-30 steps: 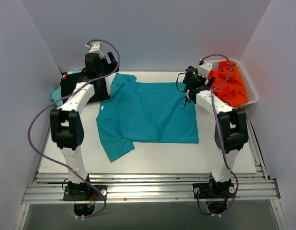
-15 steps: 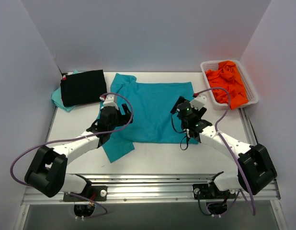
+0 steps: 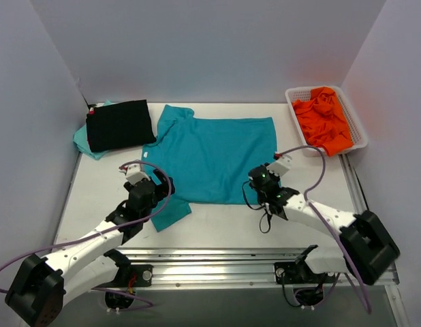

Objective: Fold and stack the t-shirts
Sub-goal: Flatten the tshirt out

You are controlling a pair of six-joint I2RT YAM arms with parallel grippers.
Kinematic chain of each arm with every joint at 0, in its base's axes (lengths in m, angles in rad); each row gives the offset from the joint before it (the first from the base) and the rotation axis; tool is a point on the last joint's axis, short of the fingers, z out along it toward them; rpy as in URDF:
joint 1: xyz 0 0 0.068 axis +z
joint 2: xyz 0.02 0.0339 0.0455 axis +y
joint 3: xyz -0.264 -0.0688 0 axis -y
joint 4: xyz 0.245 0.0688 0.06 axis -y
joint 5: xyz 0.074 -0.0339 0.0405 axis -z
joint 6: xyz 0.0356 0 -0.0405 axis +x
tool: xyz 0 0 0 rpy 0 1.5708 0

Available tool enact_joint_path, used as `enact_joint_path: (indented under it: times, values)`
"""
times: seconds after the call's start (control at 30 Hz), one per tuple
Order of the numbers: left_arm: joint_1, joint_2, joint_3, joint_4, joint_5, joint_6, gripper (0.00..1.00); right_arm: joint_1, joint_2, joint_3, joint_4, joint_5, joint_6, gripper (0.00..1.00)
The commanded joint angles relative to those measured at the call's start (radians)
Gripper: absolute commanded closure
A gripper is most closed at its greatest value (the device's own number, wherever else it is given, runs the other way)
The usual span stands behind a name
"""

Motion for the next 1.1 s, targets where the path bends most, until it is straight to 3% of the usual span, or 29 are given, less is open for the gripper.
enact_joint_path:
  times: [0.0, 0.27, 0.47, 0.6, 0.9, 0.93, 1.07]
  values:
    - [-0.006, -0.047, 0.02, 0.009, -0.056, -0.005, 0.03, -0.022, 0.182, 0.125, 0.111, -0.045, -0.012, 1.0]
    - [0.006, -0.138, 0.002, -0.054, -0.111, 0.021, 0.04, -0.11, 0.334, 0.096, 0.064, -0.08, 0.135, 1.0]
    - [0.012, -0.179, -0.015, -0.044, -0.104, 0.021, 0.05, -0.239, 0.197, -0.088, 0.063, -0.12, 0.192, 1.0]
    - [0.013, -0.162, -0.006, -0.032, -0.098, 0.021, 0.05, -0.267, 0.066, -0.11, -0.031, -0.037, 0.217, 1.0]
    - [0.015, -0.101, 0.002, 0.008, -0.102, 0.017, 0.04, -0.284, -0.046, -0.11, -0.204, 0.087, 0.378, 1.0]
    - [0.016, -0.101, 0.002, 0.011, -0.102, 0.017, 0.04, -0.281, -0.06, -0.108, -0.206, 0.075, 0.376, 1.0]
    - [0.015, -0.099, -0.021, 0.058, -0.104, 0.015, 0.04, -0.182, -0.127, -0.113, 0.045, -0.041, 0.205, 1.0]
